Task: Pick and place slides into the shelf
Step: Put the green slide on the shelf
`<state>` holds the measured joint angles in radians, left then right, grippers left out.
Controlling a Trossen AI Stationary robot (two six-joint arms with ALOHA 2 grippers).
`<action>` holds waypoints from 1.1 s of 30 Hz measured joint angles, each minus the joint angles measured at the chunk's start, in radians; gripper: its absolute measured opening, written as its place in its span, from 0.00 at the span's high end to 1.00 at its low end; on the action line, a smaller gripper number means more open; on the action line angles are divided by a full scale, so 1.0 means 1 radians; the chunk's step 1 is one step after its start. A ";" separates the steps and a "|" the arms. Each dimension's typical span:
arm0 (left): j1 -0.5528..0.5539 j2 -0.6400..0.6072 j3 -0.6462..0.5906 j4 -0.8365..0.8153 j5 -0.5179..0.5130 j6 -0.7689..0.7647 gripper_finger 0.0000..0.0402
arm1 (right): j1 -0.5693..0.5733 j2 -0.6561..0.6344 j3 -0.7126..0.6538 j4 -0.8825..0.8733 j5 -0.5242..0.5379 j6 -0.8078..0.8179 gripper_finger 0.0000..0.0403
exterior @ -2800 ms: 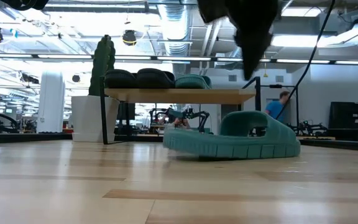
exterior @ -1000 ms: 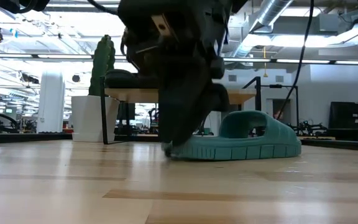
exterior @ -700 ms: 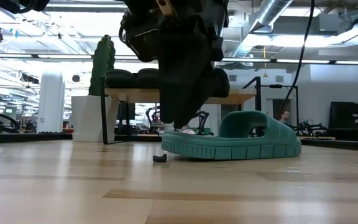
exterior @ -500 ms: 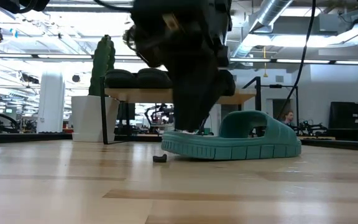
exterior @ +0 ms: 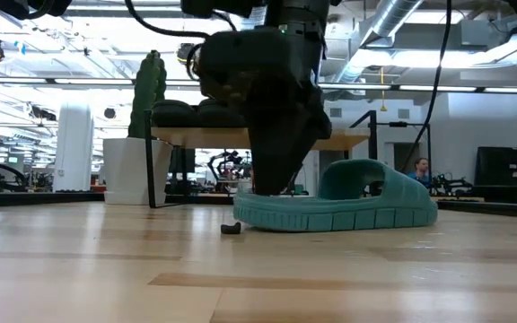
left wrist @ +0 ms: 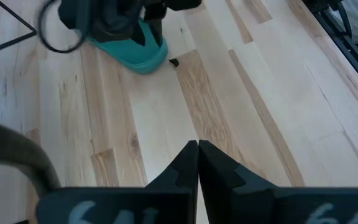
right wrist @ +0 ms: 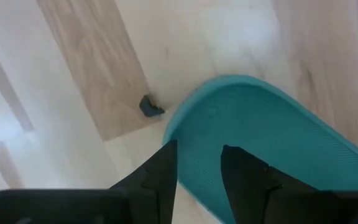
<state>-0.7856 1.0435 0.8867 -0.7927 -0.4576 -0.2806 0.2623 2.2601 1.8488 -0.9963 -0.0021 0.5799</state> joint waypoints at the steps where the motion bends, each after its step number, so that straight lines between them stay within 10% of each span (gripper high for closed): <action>1: 0.000 0.000 0.000 0.000 0.000 0.000 1.00 | 0.004 0.003 0.000 0.001 0.000 -0.010 0.72; 33: 0.000 0.000 0.000 0.000 0.002 0.000 1.00 | 0.013 0.003 -0.038 0.094 -0.092 -0.085 0.72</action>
<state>-0.7856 1.0435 0.8867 -0.7929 -0.4561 -0.2806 0.2752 2.2629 1.8107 -0.9028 -0.0938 0.4947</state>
